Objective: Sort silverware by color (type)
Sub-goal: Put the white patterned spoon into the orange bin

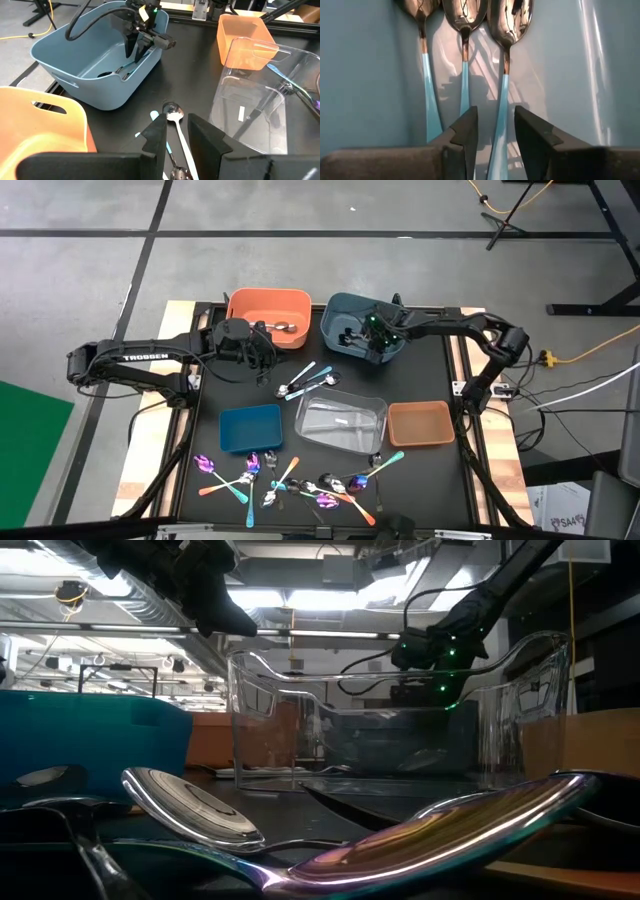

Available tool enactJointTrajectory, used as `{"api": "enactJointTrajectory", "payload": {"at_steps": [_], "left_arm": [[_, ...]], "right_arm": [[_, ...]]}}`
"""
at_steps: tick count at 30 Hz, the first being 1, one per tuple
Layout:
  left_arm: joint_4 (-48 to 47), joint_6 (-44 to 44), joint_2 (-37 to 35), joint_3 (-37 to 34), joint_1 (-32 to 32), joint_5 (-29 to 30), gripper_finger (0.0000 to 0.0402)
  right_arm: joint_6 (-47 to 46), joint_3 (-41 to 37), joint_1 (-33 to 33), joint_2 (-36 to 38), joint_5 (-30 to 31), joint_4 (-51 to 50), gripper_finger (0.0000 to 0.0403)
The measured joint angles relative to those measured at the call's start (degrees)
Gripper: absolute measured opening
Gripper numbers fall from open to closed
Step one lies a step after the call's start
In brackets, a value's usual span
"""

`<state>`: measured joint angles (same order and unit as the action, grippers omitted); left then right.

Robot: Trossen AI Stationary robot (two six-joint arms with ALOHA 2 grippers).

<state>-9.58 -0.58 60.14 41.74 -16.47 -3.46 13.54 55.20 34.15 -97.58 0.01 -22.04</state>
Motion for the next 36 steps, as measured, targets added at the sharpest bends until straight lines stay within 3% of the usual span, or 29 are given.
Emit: {"api": "enactJointTrajectory", "payload": {"at_steps": [18, 28, 36], "left_arm": [[0.38, 0.0, 0.0, 0.0, 0.0, -0.01, 0.0073], [13.05, -1.75, 0.0, 0.02, 0.0, -0.31, 0.0073], [14.34, -2.49, 2.06, 2.74, 0.0, -0.21, 0.0073]], "right_arm": [[-0.2, 0.0, 0.0, 10.91, 0.02, -8.32, 0.0118], [-0.2, 0.0, 0.0, 14.62, 0.01, -9.92, 0.0117], [-0.2, 0.02, 0.0, 14.84, -0.02, -8.63, 0.0117]]}}
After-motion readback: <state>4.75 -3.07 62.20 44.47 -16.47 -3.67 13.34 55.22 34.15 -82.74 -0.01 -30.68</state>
